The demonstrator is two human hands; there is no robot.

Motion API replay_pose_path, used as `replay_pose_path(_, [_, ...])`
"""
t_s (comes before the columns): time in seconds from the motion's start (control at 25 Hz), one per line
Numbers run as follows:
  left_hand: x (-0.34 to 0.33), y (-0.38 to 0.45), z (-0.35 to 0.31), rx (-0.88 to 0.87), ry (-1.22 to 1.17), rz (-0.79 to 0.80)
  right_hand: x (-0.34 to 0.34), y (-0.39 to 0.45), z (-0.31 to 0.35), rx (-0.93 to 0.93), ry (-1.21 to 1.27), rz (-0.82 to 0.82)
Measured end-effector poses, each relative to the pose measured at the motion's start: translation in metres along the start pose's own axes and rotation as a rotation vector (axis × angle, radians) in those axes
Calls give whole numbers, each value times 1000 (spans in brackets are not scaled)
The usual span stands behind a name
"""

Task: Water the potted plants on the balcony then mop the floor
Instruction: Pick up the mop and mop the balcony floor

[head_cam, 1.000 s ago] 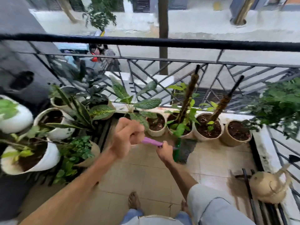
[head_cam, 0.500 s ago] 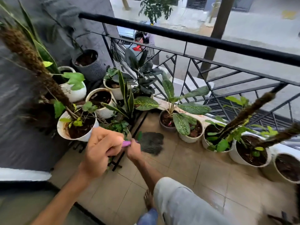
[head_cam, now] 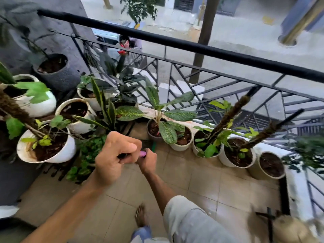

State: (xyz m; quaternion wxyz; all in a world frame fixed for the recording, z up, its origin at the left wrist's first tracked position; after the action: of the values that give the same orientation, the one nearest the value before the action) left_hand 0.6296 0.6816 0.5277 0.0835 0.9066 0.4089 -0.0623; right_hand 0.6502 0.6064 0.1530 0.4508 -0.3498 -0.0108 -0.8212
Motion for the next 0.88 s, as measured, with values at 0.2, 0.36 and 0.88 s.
replay_pose_path(0.2, [-117,24,47,65,-157,112,125,7,-122,-36,-113,-93])
replay_pose_path(0.36, [-243,50,86,94,-297,217,262,5,-219,-80,-123,-232])
replay_pose_path(0.88, [-487,97,238,322,-298,473,543,20,-488,-435,-345,-381])
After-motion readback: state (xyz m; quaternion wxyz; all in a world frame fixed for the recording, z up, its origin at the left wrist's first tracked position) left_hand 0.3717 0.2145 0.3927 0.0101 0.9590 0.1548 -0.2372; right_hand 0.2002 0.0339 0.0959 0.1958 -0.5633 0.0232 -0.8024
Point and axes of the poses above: each hand's wrist, its own y-axis towards the middle knuckle, its own x-axis out of the back of the hand, z = x × y, the point moved 10 cm from there along y, towards the middle knuckle, and after that the axes turned 7 degrees about -y, right-handed, at the moved point
